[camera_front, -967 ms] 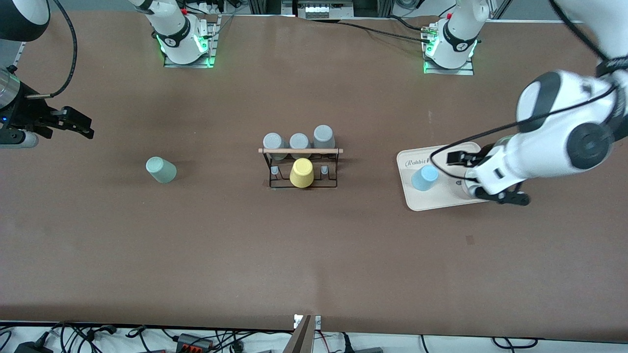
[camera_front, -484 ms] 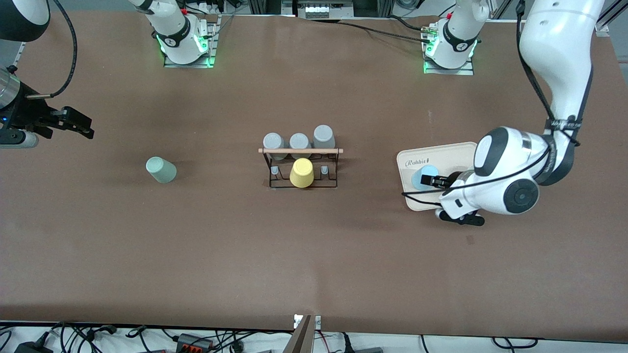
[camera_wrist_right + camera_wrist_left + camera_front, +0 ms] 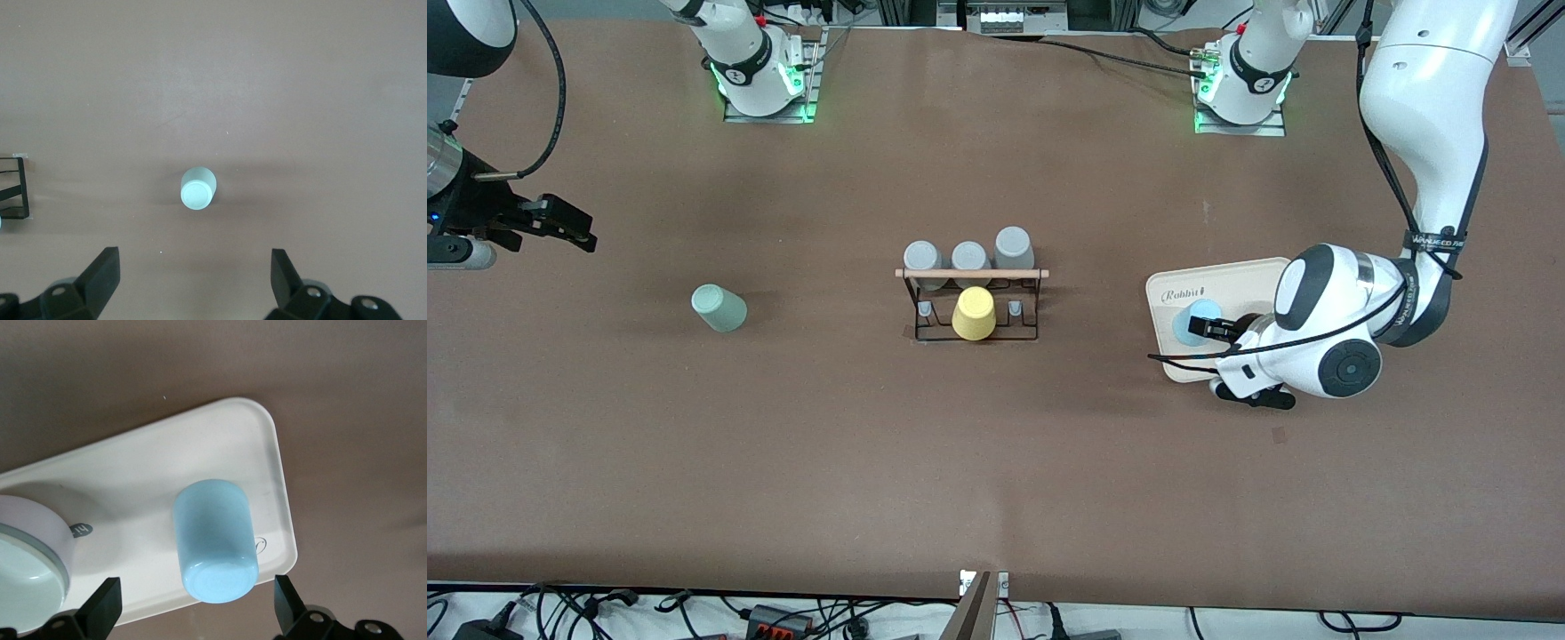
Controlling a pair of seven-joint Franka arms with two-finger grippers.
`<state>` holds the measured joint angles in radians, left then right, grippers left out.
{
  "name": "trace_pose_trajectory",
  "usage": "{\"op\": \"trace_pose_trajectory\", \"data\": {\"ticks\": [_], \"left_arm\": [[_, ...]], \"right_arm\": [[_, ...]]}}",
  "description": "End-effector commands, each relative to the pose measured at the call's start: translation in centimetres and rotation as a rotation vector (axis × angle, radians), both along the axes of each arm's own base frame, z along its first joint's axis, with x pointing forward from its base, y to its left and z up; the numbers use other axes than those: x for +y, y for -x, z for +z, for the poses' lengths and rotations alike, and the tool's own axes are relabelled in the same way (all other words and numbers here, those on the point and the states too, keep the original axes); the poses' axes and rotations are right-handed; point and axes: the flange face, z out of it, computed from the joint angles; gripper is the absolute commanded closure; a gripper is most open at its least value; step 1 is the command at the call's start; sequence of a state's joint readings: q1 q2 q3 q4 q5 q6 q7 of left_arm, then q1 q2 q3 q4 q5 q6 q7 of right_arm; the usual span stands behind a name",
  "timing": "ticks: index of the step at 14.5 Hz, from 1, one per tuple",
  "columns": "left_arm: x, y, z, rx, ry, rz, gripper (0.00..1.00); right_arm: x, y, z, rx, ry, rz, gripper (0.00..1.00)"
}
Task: Hang scattered cups on rack with three cups
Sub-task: 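Lower the left gripper onto the light blue cup on the tray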
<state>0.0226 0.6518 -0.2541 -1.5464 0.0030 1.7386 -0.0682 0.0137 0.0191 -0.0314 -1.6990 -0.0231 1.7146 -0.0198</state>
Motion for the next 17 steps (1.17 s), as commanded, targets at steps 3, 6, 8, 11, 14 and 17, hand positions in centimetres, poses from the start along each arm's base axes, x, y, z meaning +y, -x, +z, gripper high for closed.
{"op": "trace_pose_trajectory", "data": {"ticks": [3, 6, 8, 11, 14, 17], "left_arm": [[-0.6, 0.8, -3.1, 0.06, -0.017, -0.034, 0.0], [-0.5, 1.5, -4.3, 0.086, -0.02, -0.036, 0.0], [-0.5, 1.9, -4.7, 0.098, -0.022, -0.038, 0.0], [-0.5, 2.0, -5.2, 0.106, -0.035, -0.016, 0.21], [-0.5, 1.9, -5.2, 0.105, -0.032, -0.014, 0.5], [-0.6, 1.6, -4.6, 0.093, -0.022, -0.029, 0.75]], "right_arm": [[-0.5, 0.1, -0.3, 0.024, -0.004, 0.008, 0.0], [-0.5, 0.1, -0.3, 0.026, -0.004, 0.008, 0.0], [-0.5, 0.0, -0.4, 0.027, -0.004, 0.004, 0.0], [-0.7, -0.1, -0.8, 0.033, -0.003, -0.003, 0.0], [-0.7, -0.1, -0.8, 0.033, -0.002, -0.008, 0.0], [-0.9, -0.2, -1.1, 0.038, 0.001, -0.012, 0.0]]}}
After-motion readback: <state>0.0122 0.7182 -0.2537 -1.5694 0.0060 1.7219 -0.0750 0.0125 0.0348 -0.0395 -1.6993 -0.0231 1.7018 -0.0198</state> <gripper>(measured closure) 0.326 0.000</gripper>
